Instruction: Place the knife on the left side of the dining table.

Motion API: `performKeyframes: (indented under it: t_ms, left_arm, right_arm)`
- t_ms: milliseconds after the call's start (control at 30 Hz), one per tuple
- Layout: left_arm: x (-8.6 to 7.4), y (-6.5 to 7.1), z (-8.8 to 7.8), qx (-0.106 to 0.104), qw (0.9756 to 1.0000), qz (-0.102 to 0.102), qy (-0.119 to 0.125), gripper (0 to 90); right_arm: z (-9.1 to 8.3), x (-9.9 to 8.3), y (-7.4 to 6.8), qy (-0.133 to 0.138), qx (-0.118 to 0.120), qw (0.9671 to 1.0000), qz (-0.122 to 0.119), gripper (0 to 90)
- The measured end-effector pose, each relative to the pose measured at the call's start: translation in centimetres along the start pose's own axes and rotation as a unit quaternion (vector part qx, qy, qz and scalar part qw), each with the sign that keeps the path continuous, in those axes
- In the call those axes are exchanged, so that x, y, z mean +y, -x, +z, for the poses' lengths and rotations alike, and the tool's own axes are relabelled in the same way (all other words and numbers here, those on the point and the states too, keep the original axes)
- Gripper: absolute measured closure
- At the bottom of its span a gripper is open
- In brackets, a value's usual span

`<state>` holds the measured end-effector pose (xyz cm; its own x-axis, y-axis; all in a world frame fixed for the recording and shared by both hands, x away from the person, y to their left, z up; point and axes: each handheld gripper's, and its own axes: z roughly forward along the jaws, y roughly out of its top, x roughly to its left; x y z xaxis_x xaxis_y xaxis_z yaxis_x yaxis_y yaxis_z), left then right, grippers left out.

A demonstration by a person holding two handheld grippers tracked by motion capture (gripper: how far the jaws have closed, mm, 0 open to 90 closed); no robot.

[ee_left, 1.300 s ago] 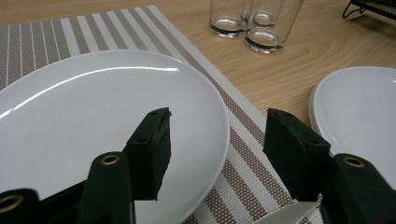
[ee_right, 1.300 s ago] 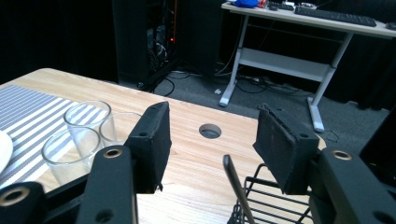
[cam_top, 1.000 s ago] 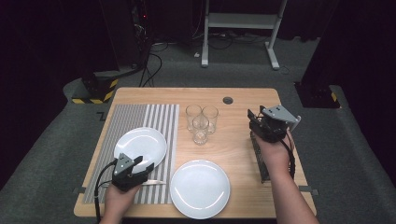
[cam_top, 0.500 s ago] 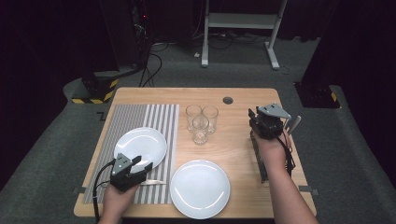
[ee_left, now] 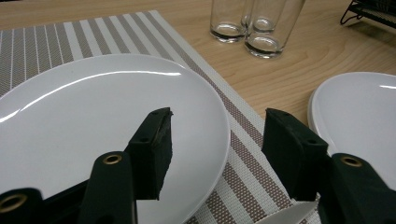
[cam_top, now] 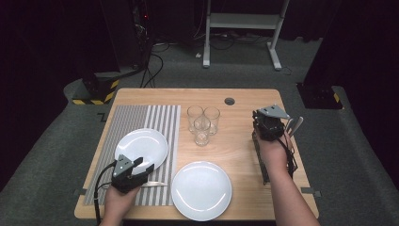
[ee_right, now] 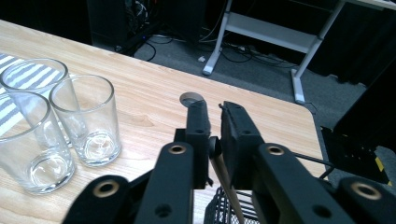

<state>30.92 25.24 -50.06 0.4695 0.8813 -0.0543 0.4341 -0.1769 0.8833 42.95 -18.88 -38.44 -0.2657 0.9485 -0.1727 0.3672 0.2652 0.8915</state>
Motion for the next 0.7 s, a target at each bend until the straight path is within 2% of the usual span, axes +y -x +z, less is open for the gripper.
performKeyframes:
  t_ms: [333, 700]
  left_arm:
    - [0.1, 0.0, 0.0, -0.001, 1.0000, 0.000, 0.001, 43.1]
    - [0.0, 0.1, 0.1, -0.001, 1.0000, 0.001, -0.002, 43.6]
  right_arm:
    - [-0.2, 0.1, 0.0, 0.007, -0.001, 1.0000, -0.001, 84.9]
    - [-2.2, 0.2, 0.9, 0.039, -0.007, 0.9991, 0.011, 86.4]
